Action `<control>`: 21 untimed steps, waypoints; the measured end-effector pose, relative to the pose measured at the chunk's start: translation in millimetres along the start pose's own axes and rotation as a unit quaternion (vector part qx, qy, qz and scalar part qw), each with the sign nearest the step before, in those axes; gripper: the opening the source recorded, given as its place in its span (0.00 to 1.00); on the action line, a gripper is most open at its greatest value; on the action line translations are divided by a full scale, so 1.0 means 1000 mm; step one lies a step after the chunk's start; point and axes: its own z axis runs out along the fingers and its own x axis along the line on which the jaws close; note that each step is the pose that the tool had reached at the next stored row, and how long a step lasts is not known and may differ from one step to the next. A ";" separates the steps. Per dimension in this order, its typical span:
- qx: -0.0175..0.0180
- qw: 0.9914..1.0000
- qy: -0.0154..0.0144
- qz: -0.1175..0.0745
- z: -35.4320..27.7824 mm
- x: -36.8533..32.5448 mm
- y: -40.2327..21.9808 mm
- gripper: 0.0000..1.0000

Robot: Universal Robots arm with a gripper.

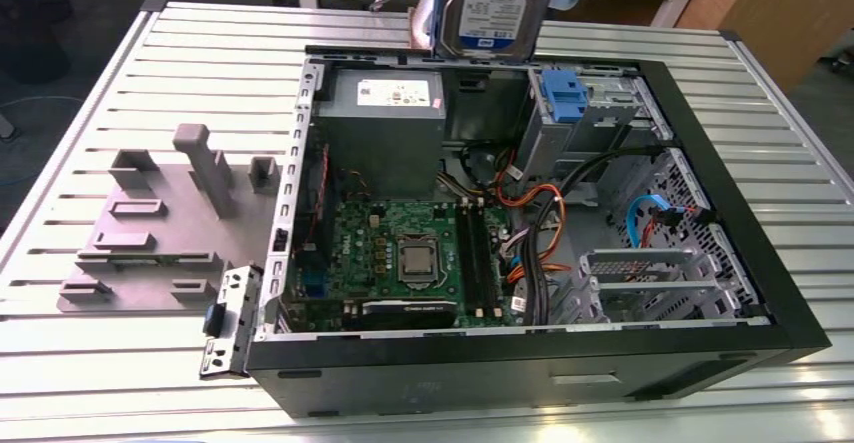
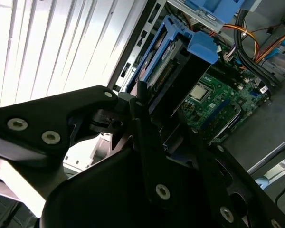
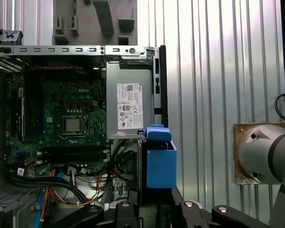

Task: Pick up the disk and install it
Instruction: 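Pick up the disk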

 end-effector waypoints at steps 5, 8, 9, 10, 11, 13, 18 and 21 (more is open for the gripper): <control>0.000 1.000 0.002 0.000 -0.0005 0.0053 -0.0028 0.35; 0.000 1.000 0.003 0.000 -0.0008 0.0095 -0.0042 0.35; 0.000 1.000 0.003 0.000 -0.0009 0.0112 -0.0045 0.35; 0.000 1.000 0.003 0.000 -0.0010 0.0131 -0.0047 0.35; 0.000 1.000 0.003 0.000 -0.0012 0.0150 -0.0049 0.35; 0.000 1.000 0.003 0.000 -0.0015 0.0189 -0.0051 0.35; 0.000 1.000 0.003 0.000 -0.0021 0.0281 -0.0058 0.35; 0.000 1.000 0.003 0.000 -0.0024 0.0326 -0.0061 0.35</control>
